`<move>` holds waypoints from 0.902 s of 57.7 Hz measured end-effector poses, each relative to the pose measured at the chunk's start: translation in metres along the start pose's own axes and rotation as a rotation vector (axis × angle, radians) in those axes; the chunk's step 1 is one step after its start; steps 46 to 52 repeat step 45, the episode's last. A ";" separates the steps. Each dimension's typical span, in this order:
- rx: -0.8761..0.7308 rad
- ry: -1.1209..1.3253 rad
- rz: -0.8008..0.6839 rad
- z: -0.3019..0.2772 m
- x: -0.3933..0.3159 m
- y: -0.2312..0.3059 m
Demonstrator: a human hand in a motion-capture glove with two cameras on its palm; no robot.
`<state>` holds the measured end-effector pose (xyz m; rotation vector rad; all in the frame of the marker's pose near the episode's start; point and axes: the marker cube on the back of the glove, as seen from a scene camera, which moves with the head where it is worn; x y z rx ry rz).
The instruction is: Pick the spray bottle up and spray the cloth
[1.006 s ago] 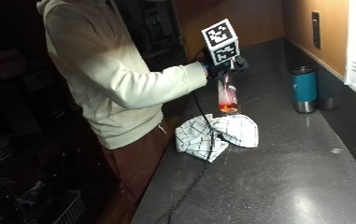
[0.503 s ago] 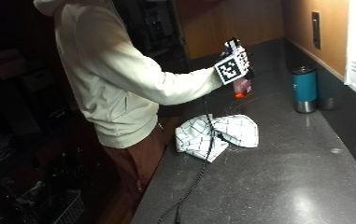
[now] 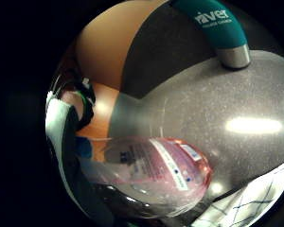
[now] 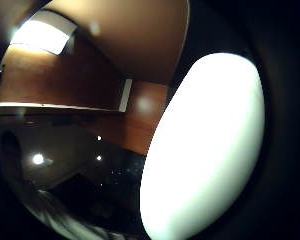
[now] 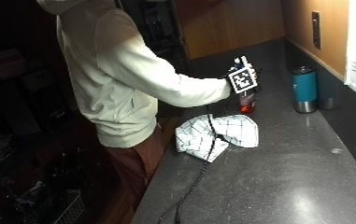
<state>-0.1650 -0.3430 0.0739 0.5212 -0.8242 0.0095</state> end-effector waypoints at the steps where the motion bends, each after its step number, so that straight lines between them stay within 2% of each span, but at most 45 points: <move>1: -0.021 -0.004 0.003 0.000 0.000 0.002; 4: -0.016 -0.058 0.004 -0.004 -0.005 -0.002; 8: -0.065 -0.013 0.005 -0.013 -0.001 0.002; 13: -0.016 -0.004 0.008 -0.026 0.000 -0.001; 21: -0.061 -0.026 -0.009 -0.052 -0.002 0.018; 26: -0.020 -0.063 -0.008 -0.070 -0.008 0.023; 34: -0.123 -0.078 -0.044 -0.115 -0.021 0.060; 40: -0.002 0.066 -0.059 -0.152 -0.012 0.069; 45: -0.094 -0.127 -0.055 -0.186 -0.042 0.107; 52: -0.094 -0.127 -0.055 -0.186 -0.042 0.107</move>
